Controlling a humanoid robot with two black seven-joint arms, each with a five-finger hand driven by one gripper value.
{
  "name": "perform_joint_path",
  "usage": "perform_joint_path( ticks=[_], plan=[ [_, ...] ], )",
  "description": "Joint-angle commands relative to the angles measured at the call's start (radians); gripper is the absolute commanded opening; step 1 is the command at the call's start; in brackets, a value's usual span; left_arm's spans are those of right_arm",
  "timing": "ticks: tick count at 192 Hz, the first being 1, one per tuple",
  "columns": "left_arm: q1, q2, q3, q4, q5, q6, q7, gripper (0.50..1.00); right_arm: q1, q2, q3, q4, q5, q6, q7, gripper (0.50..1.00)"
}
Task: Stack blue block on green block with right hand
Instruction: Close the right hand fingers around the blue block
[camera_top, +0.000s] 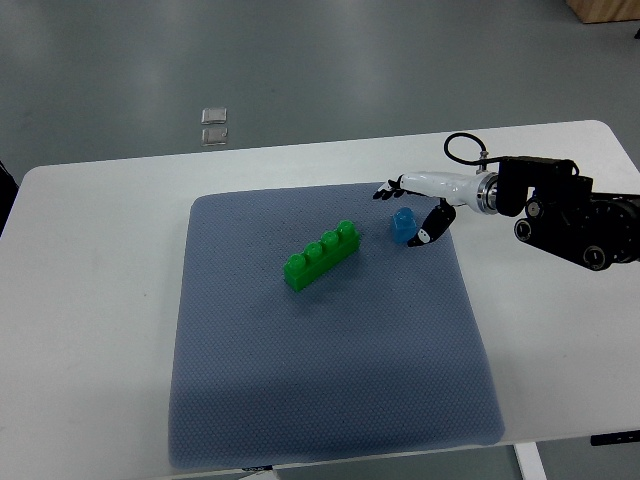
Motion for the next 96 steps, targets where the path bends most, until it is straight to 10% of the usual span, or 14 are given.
perform_joint_path(
  ticks=[1,96],
  plan=[
    [0.0,0.0,-0.001,0.0,0.0,0.0,0.0,1.0,-0.001,-0.002,-0.001,-0.007,-0.012,-0.001,0.001,0.827],
    [0.0,0.0,0.0,0.0,0.0,0.0,0.0,1.0,-0.003,-0.003,-0.009,-0.019,-0.054,-0.001,0.001,0.733]
  ],
)
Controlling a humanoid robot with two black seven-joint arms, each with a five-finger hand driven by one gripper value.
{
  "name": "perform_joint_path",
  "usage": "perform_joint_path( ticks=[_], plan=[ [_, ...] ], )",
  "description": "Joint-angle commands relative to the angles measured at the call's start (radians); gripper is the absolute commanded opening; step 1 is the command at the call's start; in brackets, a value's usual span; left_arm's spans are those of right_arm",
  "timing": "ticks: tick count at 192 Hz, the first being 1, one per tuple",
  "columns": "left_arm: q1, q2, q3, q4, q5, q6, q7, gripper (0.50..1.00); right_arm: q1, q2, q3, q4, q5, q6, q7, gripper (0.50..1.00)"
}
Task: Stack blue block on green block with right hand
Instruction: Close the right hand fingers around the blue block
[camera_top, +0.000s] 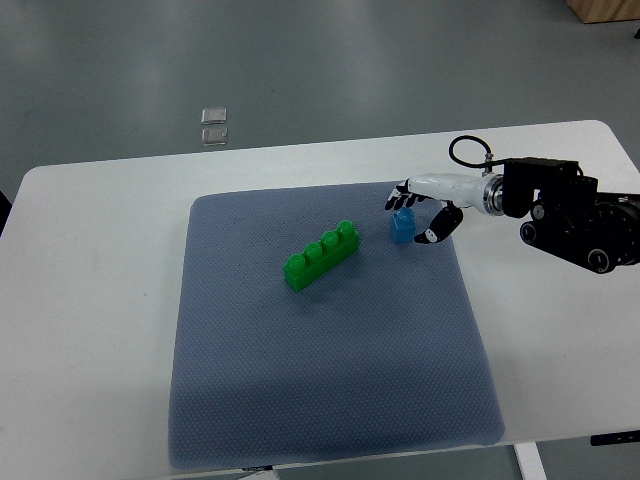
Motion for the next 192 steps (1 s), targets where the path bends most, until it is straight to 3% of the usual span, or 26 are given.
perform_joint_path(
  ticks=[1,73,126,192],
  plan=[
    [0.0,0.0,0.0,0.0,0.0,0.0,0.0,1.0,0.0,0.001,0.001,-0.005,-0.015,0.0,0.0,0.733],
    [0.0,0.0,0.0,0.0,0.0,0.0,0.0,1.0,0.0,0.02,0.004,-0.014,-0.044,0.0,-0.002,0.721],
    [0.0,0.0,-0.001,0.0,0.0,0.0,0.0,1.0,0.0,0.026,0.003,-0.028,-0.054,-0.001,-0.002,0.662],
    [0.0,0.0,0.0,0.0,0.0,0.0,0.0,1.0,0.0,0.028,0.003,-0.028,-0.063,-0.001,0.0,0.66]
  ],
)
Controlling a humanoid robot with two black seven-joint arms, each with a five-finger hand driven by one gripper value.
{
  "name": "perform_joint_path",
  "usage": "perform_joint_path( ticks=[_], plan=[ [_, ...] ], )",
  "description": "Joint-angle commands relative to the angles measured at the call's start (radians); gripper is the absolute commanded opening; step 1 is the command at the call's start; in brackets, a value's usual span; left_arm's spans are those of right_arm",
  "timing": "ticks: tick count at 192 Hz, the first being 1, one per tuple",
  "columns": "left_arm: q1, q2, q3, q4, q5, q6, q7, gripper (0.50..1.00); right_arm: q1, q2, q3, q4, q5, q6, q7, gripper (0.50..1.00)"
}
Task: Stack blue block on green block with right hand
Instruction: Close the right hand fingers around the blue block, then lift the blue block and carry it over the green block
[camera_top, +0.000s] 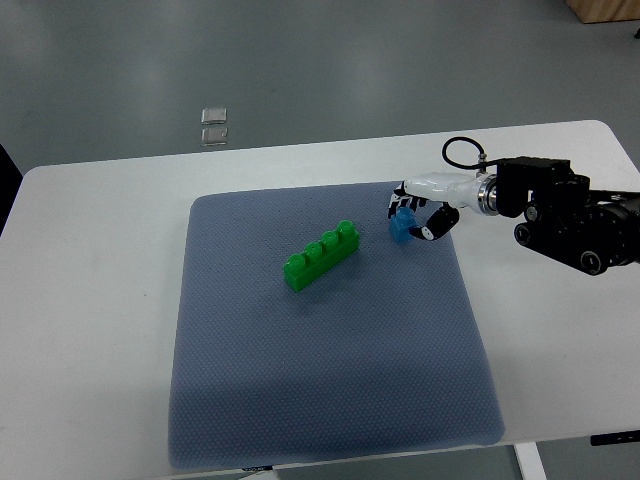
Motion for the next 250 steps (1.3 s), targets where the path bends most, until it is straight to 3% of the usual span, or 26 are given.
perform_joint_path(
  ticks=[1,32,154,178,216,250],
  plan=[
    [0.0,0.0,0.001,0.0,0.0,0.0,0.0,1.0,0.0,0.0,0.0,0.0,-0.008,0.0,0.001,0.66],
    [0.0,0.0,-0.001,0.0,0.0,0.0,0.0,1.0,0.002,0.0,0.0,0.002,-0.011,0.002,0.002,0.619],
    [0.0,0.0,0.001,0.0,0.0,0.0,0.0,1.0,0.032,-0.011,0.006,0.008,0.004,0.002,0.018,0.582],
    [0.0,0.0,-0.001,0.0,0.0,0.0,0.0,1.0,0.058,-0.014,0.011,0.023,0.004,-0.006,0.088,0.58],
    [0.0,0.0,0.001,0.0,0.0,0.0,0.0,1.0,0.107,0.002,0.012,0.054,-0.007,-0.011,0.153,0.547],
    [0.0,0.0,0.001,0.0,0.0,0.0,0.0,1.0,0.152,0.049,0.002,0.055,-0.01,-0.011,0.205,0.547]
  ],
)
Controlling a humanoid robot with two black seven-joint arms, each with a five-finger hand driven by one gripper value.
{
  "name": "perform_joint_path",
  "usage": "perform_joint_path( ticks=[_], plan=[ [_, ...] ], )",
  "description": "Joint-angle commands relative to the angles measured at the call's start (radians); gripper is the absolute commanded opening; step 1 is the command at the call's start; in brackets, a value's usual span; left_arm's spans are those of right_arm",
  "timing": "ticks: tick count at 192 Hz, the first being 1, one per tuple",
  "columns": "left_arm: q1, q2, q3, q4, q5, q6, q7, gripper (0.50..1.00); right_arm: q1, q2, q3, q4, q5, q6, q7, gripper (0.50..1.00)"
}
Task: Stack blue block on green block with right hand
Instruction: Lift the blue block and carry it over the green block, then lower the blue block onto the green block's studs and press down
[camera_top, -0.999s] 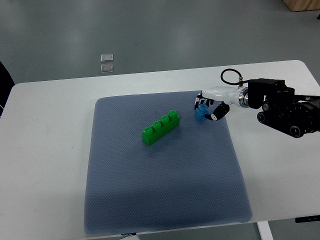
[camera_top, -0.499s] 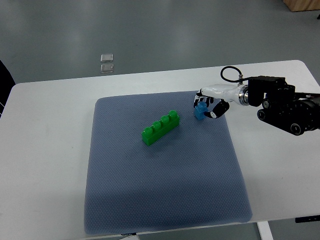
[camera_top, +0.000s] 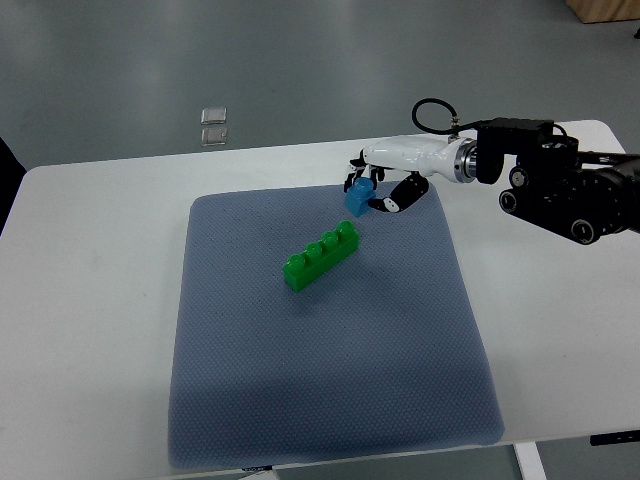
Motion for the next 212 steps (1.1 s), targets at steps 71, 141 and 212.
perform_joint_path(
  ticks=[71,141,212],
  plan=[
    [0.0,0.0,0.0,0.0,0.0,0.0,0.0,1.0,0.026,0.075,-0.058,-0.004,-0.123,0.006,0.052,0.547],
    [0.0,0.0,-0.001,0.0,0.0,0.0,0.0,1.0,0.024,0.075,-0.061,-0.01,-0.126,0.011,0.05,0.547],
    [0.0,0.0,0.0,0.0,0.0,0.0,0.0,1.0,0.02,0.083,-0.063,-0.016,-0.132,0.012,0.049,0.547]
  ],
)
